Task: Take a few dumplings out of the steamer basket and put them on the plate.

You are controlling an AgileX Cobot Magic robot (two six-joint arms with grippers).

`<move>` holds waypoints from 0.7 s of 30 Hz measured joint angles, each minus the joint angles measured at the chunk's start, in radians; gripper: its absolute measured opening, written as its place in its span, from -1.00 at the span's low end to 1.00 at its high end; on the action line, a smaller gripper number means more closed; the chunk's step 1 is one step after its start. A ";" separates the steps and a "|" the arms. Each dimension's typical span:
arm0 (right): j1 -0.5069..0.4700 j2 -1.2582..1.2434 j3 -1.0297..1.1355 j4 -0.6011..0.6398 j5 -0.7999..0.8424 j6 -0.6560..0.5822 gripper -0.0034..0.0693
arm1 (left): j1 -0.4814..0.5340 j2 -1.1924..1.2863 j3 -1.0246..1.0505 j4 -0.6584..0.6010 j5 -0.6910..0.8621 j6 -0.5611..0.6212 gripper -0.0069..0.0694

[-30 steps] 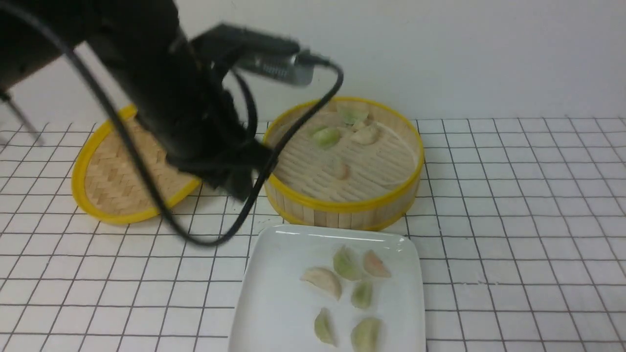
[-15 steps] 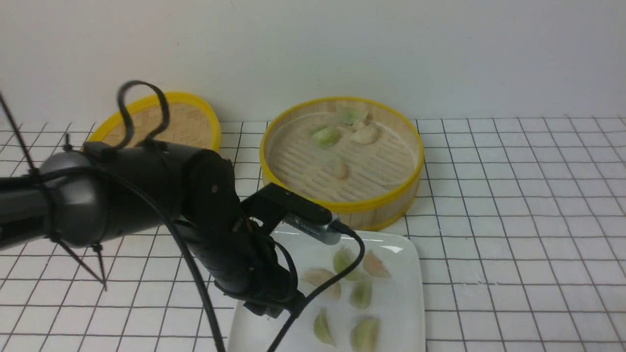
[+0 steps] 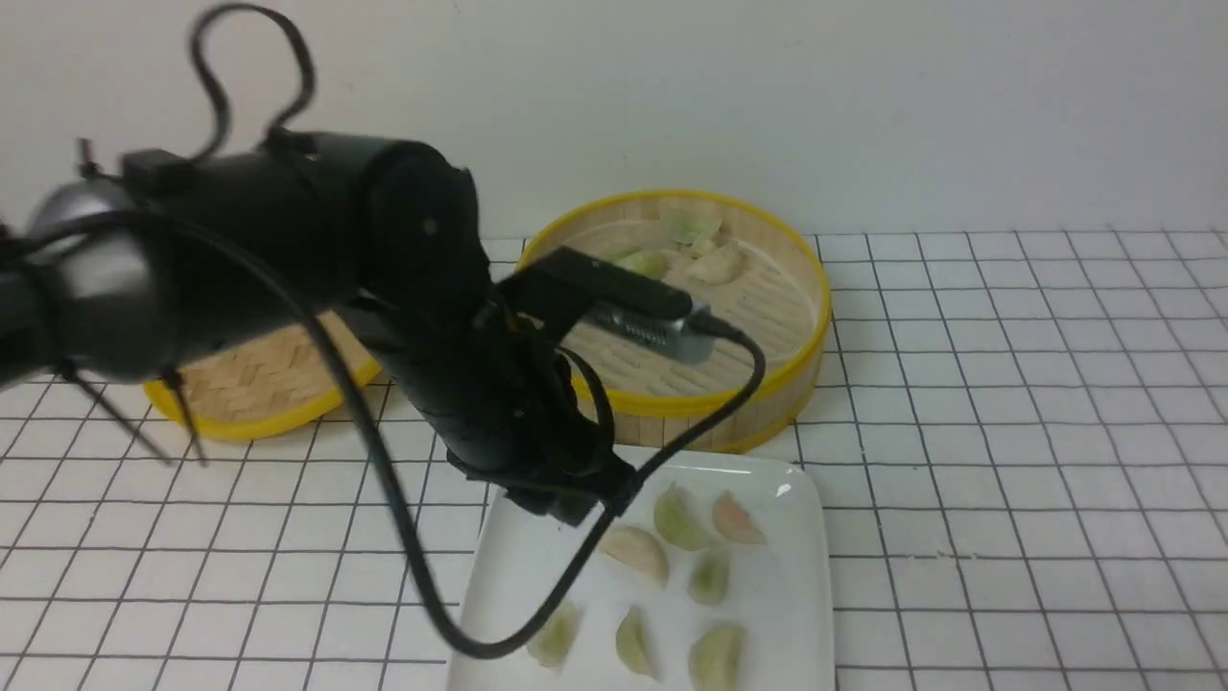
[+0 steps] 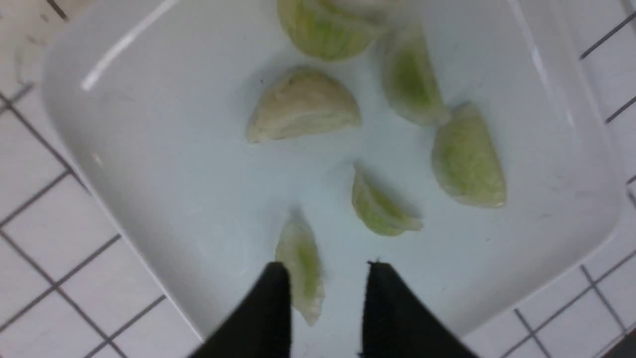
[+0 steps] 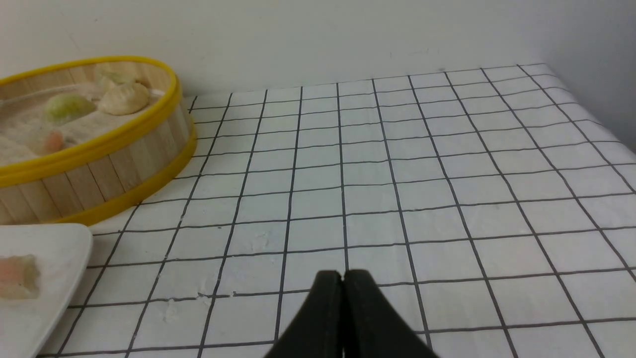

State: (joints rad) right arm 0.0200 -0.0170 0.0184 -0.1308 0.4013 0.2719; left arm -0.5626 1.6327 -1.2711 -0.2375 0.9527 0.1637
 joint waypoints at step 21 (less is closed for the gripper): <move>0.000 0.000 0.001 0.000 0.000 0.000 -0.95 | 0.000 -0.691 0.394 0.045 -0.480 -0.039 -0.83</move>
State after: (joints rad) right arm 0.0200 -0.0170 0.0192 -0.1308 0.4013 0.2719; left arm -0.5626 0.9420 -0.8774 -0.1922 0.4727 0.1252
